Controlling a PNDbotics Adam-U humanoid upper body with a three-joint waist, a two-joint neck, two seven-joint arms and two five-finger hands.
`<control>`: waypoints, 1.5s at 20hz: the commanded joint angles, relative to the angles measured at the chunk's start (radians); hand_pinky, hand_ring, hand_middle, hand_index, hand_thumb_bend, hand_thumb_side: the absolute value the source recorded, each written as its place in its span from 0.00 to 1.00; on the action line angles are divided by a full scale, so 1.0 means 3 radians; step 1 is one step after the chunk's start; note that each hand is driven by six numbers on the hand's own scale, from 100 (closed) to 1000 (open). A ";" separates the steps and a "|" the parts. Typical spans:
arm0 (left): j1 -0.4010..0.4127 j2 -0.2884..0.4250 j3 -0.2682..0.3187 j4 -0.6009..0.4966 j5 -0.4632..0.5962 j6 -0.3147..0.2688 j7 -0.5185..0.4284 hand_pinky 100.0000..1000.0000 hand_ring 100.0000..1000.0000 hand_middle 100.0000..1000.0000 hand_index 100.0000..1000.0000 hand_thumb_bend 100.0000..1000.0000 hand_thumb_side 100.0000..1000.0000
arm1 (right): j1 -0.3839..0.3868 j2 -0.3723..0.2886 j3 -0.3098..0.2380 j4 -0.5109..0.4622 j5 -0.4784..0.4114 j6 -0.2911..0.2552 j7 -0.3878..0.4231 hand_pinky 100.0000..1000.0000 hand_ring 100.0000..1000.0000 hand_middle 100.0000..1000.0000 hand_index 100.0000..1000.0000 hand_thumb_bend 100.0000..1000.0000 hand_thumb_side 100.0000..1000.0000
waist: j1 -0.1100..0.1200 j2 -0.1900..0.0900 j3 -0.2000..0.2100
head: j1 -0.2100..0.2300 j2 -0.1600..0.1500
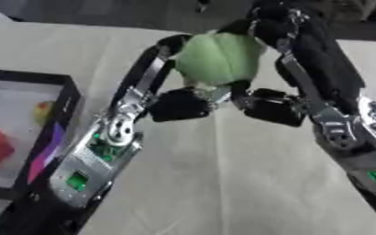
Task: Pick up the objects with one hand, pass them to the other hand, and then place them into the box on the other side of the table.
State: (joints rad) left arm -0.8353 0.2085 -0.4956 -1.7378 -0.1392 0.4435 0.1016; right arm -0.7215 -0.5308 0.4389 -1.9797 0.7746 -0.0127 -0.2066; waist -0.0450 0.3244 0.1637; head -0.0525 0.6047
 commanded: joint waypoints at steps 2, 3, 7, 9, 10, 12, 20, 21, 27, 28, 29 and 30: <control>-0.0084 0.0016 0.0022 -0.0123 0.0097 -0.0007 0.0043 0.83 0.90 0.73 0.75 0.47 0.45 | -0.0021 -0.0005 0.0024 -0.0068 -0.0024 0.0001 0.0024 0.79 0.51 0.37 0.48 0.19 0.00 | -0.0001 -0.0074 -0.0005 | 0.0009 -0.0015; -0.0089 0.0012 0.0022 -0.0124 0.0110 -0.0004 0.0051 0.83 0.90 0.72 0.74 0.45 0.45 | -0.0022 -0.0002 0.0028 -0.0068 -0.0031 0.0004 0.0026 0.79 0.51 0.37 0.48 0.19 0.00 | -0.0002 -0.0073 -0.0004 | 0.0011 -0.0016; -0.0113 -0.0034 0.0022 -0.0058 0.0165 0.0034 0.0057 0.77 0.83 0.61 0.65 0.12 0.28 | -0.0015 0.0009 0.0044 -0.0068 -0.0069 0.0014 0.0048 0.78 0.51 0.37 0.48 0.19 0.00 | -0.0006 -0.0072 -0.0006 | 0.0017 -0.0009; -0.0129 -0.0068 0.0029 -0.0021 0.0243 0.0013 0.0073 0.74 0.78 0.51 0.54 0.00 0.13 | -0.0004 0.0017 0.0059 -0.0068 -0.0120 0.0033 0.0098 0.78 0.51 0.38 0.49 0.20 0.00 | -0.0008 -0.0072 -0.0008 | 0.0025 -0.0009; -0.0136 -0.0083 0.0034 0.0001 0.0295 -0.0008 0.0097 0.74 0.76 0.49 0.50 0.00 0.11 | -0.0003 0.0019 0.0059 -0.0068 -0.0145 0.0037 0.0115 0.78 0.51 0.39 0.50 0.21 0.00 | -0.0009 -0.0073 -0.0010 | 0.0030 -0.0009; -0.0147 -0.0107 0.0045 0.0049 0.0400 -0.0055 0.0169 0.72 0.71 0.40 0.39 0.00 0.01 | -0.0002 0.0020 0.0048 -0.0068 -0.0178 0.0031 0.0127 0.78 0.52 0.42 0.53 0.26 0.00 | -0.0010 -0.0074 -0.0014 | 0.0035 -0.0011; -0.0145 -0.0128 0.0074 0.0187 0.0728 -0.0183 0.0431 0.68 0.64 0.32 0.30 0.09 0.00 | 0.0017 -0.0007 -0.0047 -0.0068 -0.0094 0.0028 0.0151 0.82 0.67 0.63 0.68 0.34 0.06 | -0.0010 -0.0078 -0.0025 | 0.0046 -0.0008; -0.0139 -0.0128 0.0081 0.0204 0.0753 -0.0192 0.0456 0.68 0.63 0.32 0.29 0.12 0.00 | 0.0018 -0.0014 -0.0065 -0.0068 -0.0069 0.0035 0.0170 0.83 0.70 0.67 0.70 0.32 0.10 | -0.0009 -0.0078 -0.0027 | 0.0048 -0.0008; -0.0094 -0.0117 0.0162 0.0277 0.0908 -0.0258 0.0633 0.68 0.62 0.29 0.26 0.26 0.00 | 0.0050 -0.0064 -0.0177 -0.0068 0.0116 0.0071 0.0269 0.88 0.79 0.80 0.77 0.28 0.22 | -0.0007 -0.0079 -0.0034 | 0.0063 -0.0002; -0.0084 -0.0109 0.0174 0.0284 0.0928 -0.0266 0.0654 0.68 0.62 0.29 0.26 0.27 0.00 | 0.0053 -0.0072 -0.0197 -0.0068 0.0140 0.0076 0.0265 0.88 0.80 0.80 0.77 0.28 0.22 | -0.0006 -0.0078 -0.0035 | 0.0064 -0.0003; -0.0072 -0.0099 0.0186 0.0289 0.0945 -0.0275 0.0672 0.68 0.62 0.29 0.26 0.27 0.00 | 0.0056 -0.0080 -0.0217 -0.0068 0.0160 0.0080 0.0250 0.89 0.80 0.81 0.78 0.28 0.22 | -0.0005 -0.0077 -0.0035 | 0.0065 -0.0004; -0.0058 -0.0085 0.0197 0.0293 0.0957 -0.0284 0.0689 0.68 0.61 0.29 0.26 0.28 0.00 | 0.0059 -0.0089 -0.0235 -0.0068 0.0177 0.0083 0.0229 0.89 0.80 0.82 0.78 0.28 0.22 | -0.0004 -0.0076 -0.0034 | 0.0065 -0.0002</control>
State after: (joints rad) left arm -0.8452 0.1689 -0.4516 -1.6463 0.1404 0.3613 0.2970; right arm -0.6919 -0.5336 0.3930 -1.9788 0.8169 0.0101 -0.1320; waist -0.0498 0.3244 0.1546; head -0.0364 0.6049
